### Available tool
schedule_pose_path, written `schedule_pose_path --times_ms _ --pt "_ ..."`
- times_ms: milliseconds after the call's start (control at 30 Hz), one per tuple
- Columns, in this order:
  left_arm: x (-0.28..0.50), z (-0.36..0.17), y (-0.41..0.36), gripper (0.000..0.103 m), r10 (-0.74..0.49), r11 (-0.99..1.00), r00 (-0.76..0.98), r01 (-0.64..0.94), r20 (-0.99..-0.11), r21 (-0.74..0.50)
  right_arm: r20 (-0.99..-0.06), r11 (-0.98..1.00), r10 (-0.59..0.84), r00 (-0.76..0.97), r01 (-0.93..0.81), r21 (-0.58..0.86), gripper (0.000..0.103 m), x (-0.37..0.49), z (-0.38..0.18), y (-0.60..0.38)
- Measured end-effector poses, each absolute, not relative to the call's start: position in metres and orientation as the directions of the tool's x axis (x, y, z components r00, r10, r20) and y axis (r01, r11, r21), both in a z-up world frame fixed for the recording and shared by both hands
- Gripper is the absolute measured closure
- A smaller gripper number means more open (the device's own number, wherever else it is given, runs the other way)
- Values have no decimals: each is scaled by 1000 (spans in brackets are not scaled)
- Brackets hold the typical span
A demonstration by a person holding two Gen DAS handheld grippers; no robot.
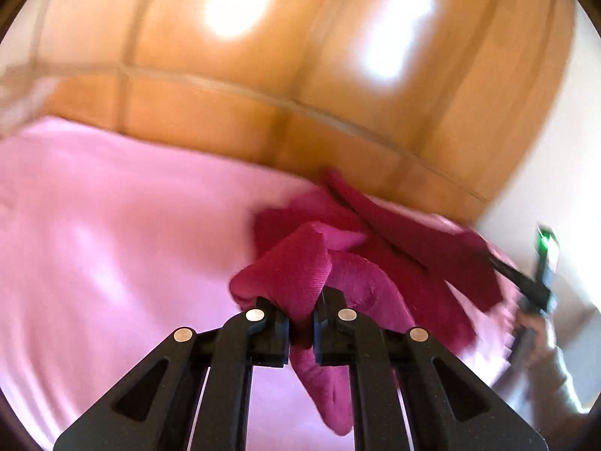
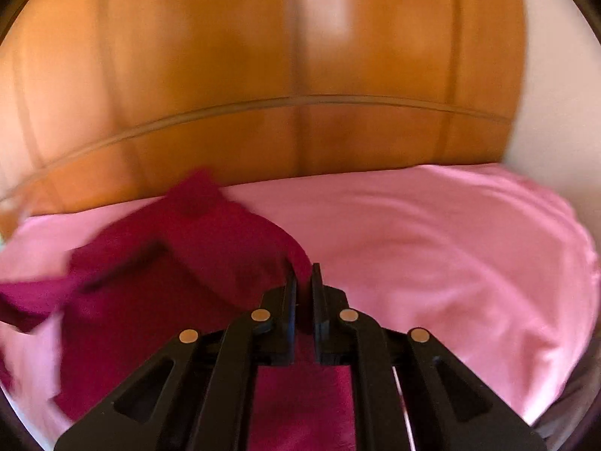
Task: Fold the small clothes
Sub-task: 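Grasp the dark red sweater's hem with the left tool while the right tool grasps it too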
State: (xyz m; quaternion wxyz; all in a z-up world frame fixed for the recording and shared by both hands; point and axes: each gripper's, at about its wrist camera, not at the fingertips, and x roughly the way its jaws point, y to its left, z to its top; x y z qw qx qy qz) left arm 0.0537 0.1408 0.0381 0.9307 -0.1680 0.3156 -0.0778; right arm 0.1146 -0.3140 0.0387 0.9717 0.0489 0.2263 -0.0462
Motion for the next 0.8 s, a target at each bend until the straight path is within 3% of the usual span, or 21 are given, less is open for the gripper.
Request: schedule_pose_path --times_ms 200,433,500,533,600,633,667,700,800 --pt "109 51 217 96 13 940 791 -218 -611 -262 -496 944 -286 820 330 0 97 175 38 -381" --pt "172 29 256 93 137 900 702 -383 -699 -208 -554 902 -374 744 430 -30 94 223 42 -419" --pt "180 32 254 91 146 898 681 -395 -717 -193 -535 895 -386 751 445 -22 61 222 45 -420" --pt "185 29 254 87 142 901 679 -390 -720 -190 -526 894 -391 755 449 -21 46 221 48 -417" --pt "183 26 250 74 149 904 680 -388 -718 -180 -493 895 -395 775 445 -18 34 210 51 -416" --pt "180 22 250 56 161 903 678 -395 -718 -171 -491 899 -389 780 438 -16 32 206 50 -413" --pt "180 19 253 28 186 897 674 -413 -715 -157 -490 911 -360 794 412 -2 29 197 48 -409" --pt "172 14 257 19 243 884 675 -450 -697 -129 -489 924 -329 808 383 11 26 185 44 -405" --pt "159 3 270 16 244 867 659 -476 -711 -144 -493 953 -246 835 300 32 20 157 29 -387"
